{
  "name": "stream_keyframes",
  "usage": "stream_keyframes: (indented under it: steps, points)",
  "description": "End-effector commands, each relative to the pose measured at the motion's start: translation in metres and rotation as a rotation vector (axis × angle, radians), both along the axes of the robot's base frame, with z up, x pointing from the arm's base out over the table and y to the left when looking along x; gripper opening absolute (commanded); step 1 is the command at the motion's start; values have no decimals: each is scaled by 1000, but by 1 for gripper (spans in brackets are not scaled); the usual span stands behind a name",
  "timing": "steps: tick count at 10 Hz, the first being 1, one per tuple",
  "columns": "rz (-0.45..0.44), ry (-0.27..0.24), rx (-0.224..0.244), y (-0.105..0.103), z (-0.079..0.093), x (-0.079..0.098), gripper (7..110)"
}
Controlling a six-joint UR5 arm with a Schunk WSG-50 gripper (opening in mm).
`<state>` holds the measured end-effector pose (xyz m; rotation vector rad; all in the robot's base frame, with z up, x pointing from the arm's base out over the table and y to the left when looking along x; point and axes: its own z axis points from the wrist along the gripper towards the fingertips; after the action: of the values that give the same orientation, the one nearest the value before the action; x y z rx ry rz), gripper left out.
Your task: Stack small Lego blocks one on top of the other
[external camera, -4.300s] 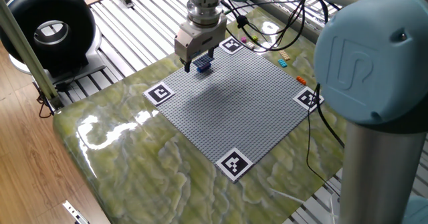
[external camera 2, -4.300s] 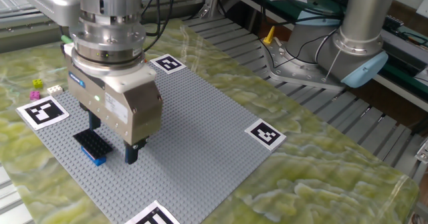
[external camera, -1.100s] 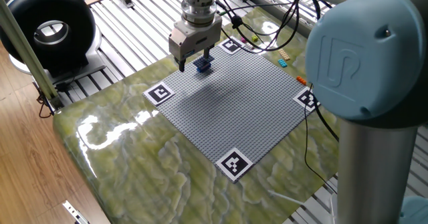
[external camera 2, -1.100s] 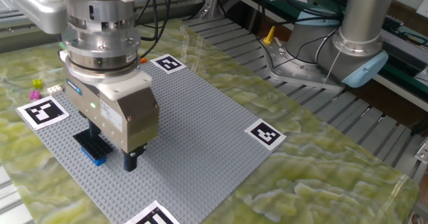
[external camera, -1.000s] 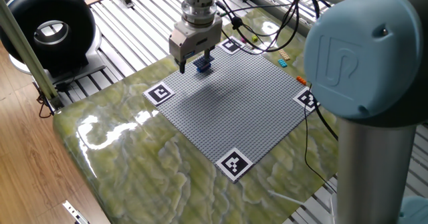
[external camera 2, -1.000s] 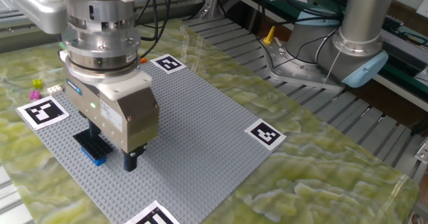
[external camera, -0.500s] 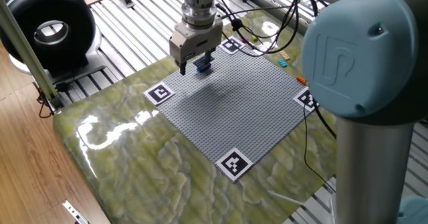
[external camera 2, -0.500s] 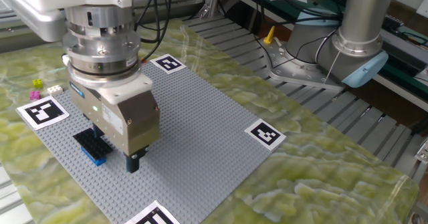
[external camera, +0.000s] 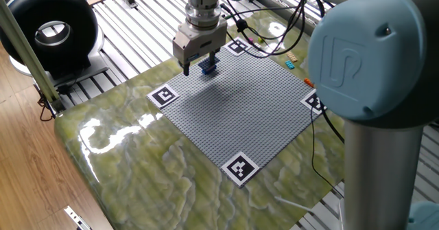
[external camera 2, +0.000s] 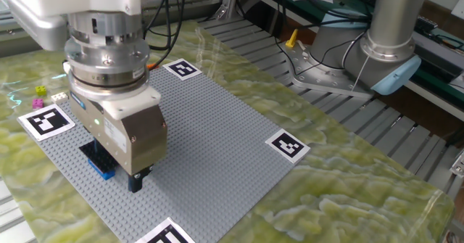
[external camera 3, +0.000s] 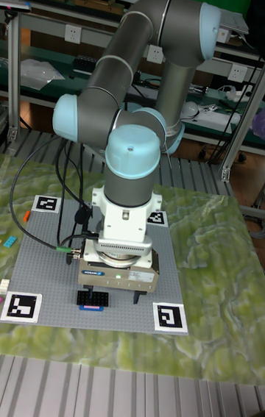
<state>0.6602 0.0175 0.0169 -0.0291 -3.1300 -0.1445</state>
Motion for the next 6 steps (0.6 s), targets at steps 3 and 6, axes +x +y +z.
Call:
stream_keyframes:
  steps: [3, 6]
  points:
    - [-32, 3, 2, 19, 0, 1, 66]
    - [81, 7, 60, -28, 25, -11, 66]
